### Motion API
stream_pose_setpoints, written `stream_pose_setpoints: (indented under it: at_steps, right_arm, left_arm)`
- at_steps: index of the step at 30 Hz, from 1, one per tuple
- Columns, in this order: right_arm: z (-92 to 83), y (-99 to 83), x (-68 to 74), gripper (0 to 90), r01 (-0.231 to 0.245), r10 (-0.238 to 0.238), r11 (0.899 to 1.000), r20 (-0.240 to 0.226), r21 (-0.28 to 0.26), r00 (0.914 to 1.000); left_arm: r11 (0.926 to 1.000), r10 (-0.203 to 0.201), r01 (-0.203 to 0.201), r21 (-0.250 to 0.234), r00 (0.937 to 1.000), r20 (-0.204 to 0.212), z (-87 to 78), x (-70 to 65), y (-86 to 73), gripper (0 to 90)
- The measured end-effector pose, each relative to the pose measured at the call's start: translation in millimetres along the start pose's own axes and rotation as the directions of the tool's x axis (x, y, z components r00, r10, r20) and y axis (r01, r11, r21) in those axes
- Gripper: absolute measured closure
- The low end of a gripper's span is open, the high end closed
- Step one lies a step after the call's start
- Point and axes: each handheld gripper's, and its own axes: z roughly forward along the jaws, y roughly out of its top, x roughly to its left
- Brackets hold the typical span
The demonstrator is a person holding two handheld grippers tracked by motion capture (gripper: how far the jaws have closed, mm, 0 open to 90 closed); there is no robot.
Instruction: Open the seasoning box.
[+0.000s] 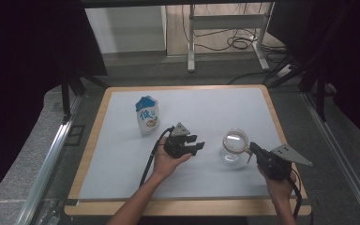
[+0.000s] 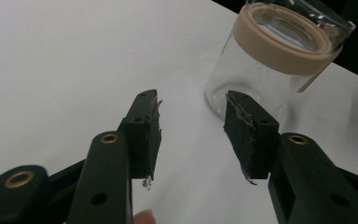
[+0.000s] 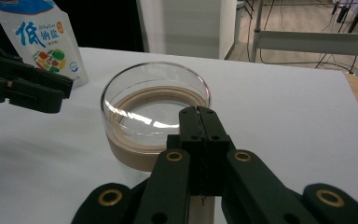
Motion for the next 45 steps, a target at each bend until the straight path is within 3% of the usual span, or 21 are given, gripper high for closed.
stream_pose_setpoints:
  at_steps: [6, 15, 23, 34, 40, 45]
  right_arm:
    - [0.0, -2.0, -0.7, 90.0, 0.0, -0.001, 1.0, -0.007, -0.014, 1.0]
    - [0.1, -3.6, -0.5, 90.0, -0.006, 0.006, 1.0, -0.007, -0.026, 1.0]
    - [-1.3, -6.0, -1.4, 90.0, -0.013, 0.013, 0.999, -0.007, -0.039, 0.9999]
    - [-0.5, -8.9, -2.7, 90.0, -0.017, 0.016, 0.998, -0.012, -0.064, 0.9998]
    - [-0.2, -9.3, -1.9, 90.0, -0.009, 0.009, 0.998, -0.01, -0.068, 0.9999]
    - [-0.4, -10.0, -3.4, 90.0, -0.017, 0.016, 0.997, -0.014, -0.073, 0.9998]
  left_arm:
    - [0.9996, 0.027, -0.027, 0.002, 0.9988, 0.039, 14.4, -9.6, 13.4, 66.2]
    - [0.9982, 0.061, -0.06, -0.005, 0.9968, 0.051, 24.0, -17.0, 28.6, 74.9]
    - [0.9983, 0.059, -0.059, 0.001, 0.9959, 0.069, 31.3, -18.5, 33.2, 89.1]
    - [0.9983, 0.055, -0.056, 0.012, 0.9955, 0.077, 42.0, -22.9, 35.0, 89.7]
    - [0.996, 0.088, -0.089, 0.005, 0.9932, 0.076, 42.1, -30.9, 41.9, 89.8]
    - [0.9961, 0.088, -0.088, 0.001, 0.9927, 0.082, 41.1, -32.1, 46.1, 89.8]
